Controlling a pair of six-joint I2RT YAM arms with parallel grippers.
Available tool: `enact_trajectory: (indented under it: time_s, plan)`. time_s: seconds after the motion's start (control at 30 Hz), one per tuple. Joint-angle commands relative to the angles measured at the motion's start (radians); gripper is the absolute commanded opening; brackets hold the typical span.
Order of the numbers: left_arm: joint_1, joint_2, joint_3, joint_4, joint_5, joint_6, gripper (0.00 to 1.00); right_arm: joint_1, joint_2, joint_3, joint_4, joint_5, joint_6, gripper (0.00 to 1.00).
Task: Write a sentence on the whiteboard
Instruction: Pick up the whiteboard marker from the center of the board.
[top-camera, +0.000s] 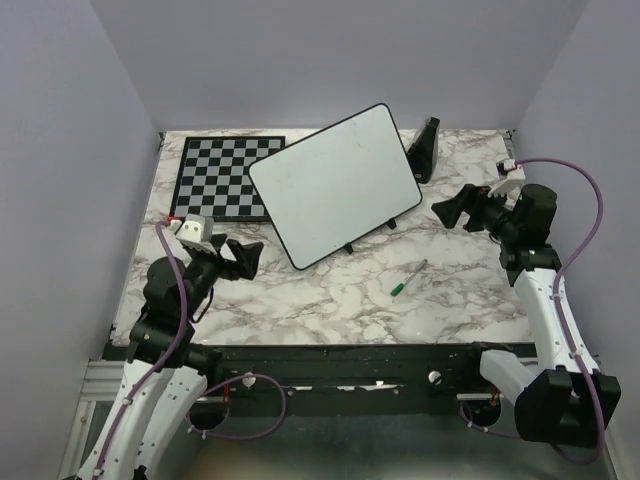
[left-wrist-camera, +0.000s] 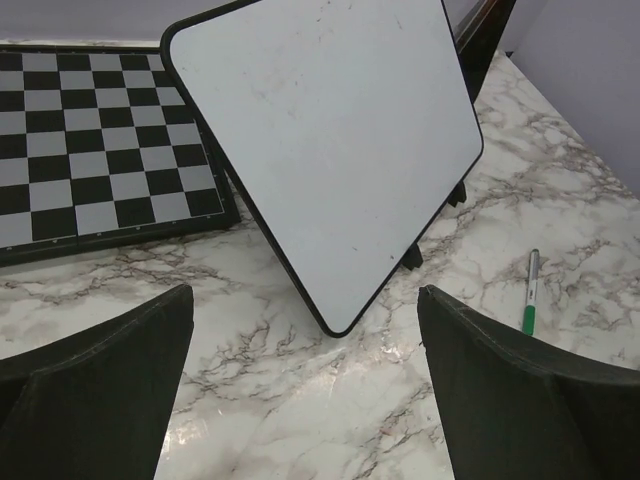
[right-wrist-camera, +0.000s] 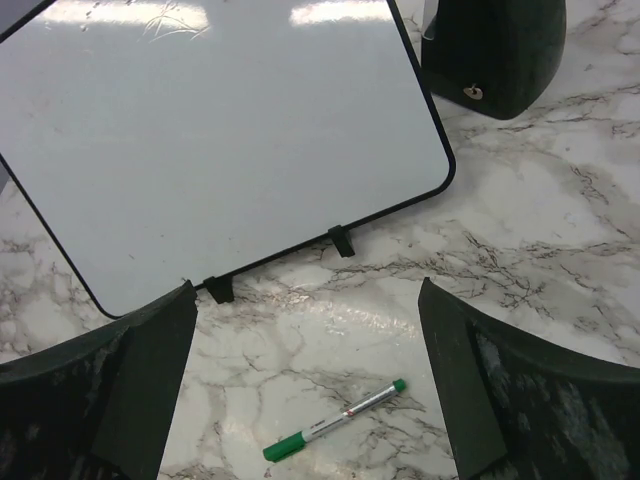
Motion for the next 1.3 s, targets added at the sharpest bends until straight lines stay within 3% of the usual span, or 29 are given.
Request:
enact_trajectory:
  time_s: [0.0,0.1,0.13,0.17,0.23,0.37,0.47,0.53,0.63,0.67,0.97,1.27]
  plan:
    - [0.001,-0.009,-0.004,0.037,0.052,-0.027,0.99,-0.005,-0.009,0.039,0.023,-0.003,-0.006,1.00]
    - [0.000,0.028,0.005,0.052,0.101,-0.058,0.99,-0.007,0.000,0.033,0.011,-0.114,-0.112,1.00]
    - [0.000,0.046,0.025,0.049,0.125,-0.076,0.99,-0.007,0.002,0.027,0.002,-0.256,-0.173,1.00]
    - [-0.002,0.086,0.034,0.047,0.182,-0.096,0.99,-0.007,0.002,0.024,-0.050,-0.326,-0.321,1.00]
    - [-0.009,0.127,0.048,0.044,0.228,-0.131,0.99,-0.007,0.007,0.022,-0.101,-0.458,-0.419,1.00]
    - [-0.101,0.184,0.047,0.047,0.210,-0.177,0.99,-0.007,0.019,0.039,-0.185,-0.460,-0.514,1.00]
    - [-0.296,0.251,0.060,0.061,0.095,-0.220,0.99,-0.009,0.034,0.048,-0.219,-0.413,-0.560,1.00]
    - [-0.493,0.319,0.094,0.060,-0.040,-0.230,0.99,-0.007,0.046,0.062,-0.241,-0.403,-0.591,1.00]
    - [-0.703,0.523,0.181,0.043,-0.213,-0.242,0.99,-0.007,0.059,0.073,-0.259,-0.388,-0.606,1.00]
    - [-0.727,0.646,0.204,0.040,-0.223,-0.249,0.97,-0.007,0.066,0.075,-0.270,-0.383,-0.609,1.00]
    - [-0.807,1.233,0.520,0.101,-0.185,-0.190,0.86,-0.010,0.088,0.110,-0.308,-0.353,-0.612,1.00]
    - [-0.822,1.532,0.774,0.017,-0.120,-0.139,0.59,-0.016,0.089,0.119,-0.313,-0.343,-0.592,1.00]
